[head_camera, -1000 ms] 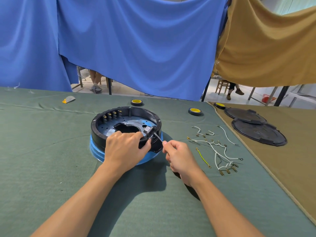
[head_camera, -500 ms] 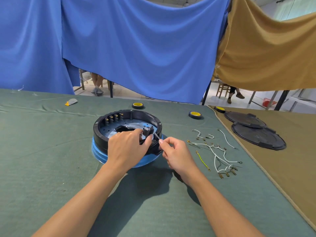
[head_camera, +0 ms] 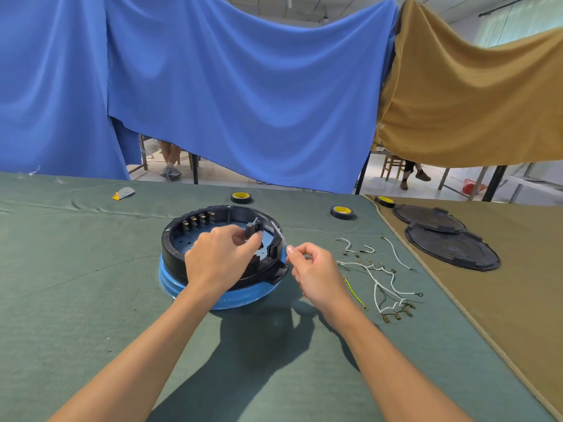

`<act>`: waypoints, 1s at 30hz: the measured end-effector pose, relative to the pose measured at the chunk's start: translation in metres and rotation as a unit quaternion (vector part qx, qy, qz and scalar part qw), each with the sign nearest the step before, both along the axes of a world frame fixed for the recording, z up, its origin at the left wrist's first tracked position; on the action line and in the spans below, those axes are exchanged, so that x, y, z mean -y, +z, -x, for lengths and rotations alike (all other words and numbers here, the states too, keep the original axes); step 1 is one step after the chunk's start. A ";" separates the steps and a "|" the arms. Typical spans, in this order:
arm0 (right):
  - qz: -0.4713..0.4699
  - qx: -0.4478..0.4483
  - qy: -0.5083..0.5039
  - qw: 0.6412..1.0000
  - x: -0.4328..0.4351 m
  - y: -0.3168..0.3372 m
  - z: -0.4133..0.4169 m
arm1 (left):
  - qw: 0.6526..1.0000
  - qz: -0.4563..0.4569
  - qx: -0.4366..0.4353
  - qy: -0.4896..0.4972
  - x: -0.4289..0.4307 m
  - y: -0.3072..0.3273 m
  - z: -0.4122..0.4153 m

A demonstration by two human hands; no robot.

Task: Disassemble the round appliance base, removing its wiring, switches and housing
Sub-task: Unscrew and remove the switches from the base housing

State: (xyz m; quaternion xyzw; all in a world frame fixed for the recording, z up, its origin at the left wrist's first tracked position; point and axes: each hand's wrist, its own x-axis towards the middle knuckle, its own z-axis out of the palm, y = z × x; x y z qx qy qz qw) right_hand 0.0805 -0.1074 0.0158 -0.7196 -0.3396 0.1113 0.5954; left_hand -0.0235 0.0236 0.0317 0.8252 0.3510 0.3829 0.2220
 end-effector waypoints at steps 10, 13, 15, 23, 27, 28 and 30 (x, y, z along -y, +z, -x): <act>-0.116 -0.065 -0.043 0.990 0.025 0.015 -0.018 | 0.947 -0.301 -0.112 -0.032 0.048 0.006 -0.017; -0.105 -0.084 -0.045 0.990 0.038 0.011 -0.023 | 0.929 -0.348 -0.116 -0.038 0.067 0.007 -0.026; -0.101 -0.092 -0.051 0.989 0.047 0.008 -0.028 | 0.927 -0.356 -0.109 -0.048 0.075 0.002 -0.032; -0.062 -0.052 -0.114 0.990 0.068 0.000 -0.051 | 0.930 -0.319 -0.136 -0.119 0.073 -0.006 -0.041; -0.032 -0.067 -0.153 0.985 0.069 0.002 -0.072 | 0.924 -0.346 -0.135 -0.095 0.044 0.000 -0.029; -0.016 -0.066 -0.157 0.985 0.066 0.003 -0.075 | 0.922 -0.343 -0.158 -0.089 0.035 0.002 -0.025; 0.021 -0.055 -0.165 0.985 0.053 0.007 -0.082 | 0.918 -0.323 -0.210 -0.096 0.019 0.004 -0.021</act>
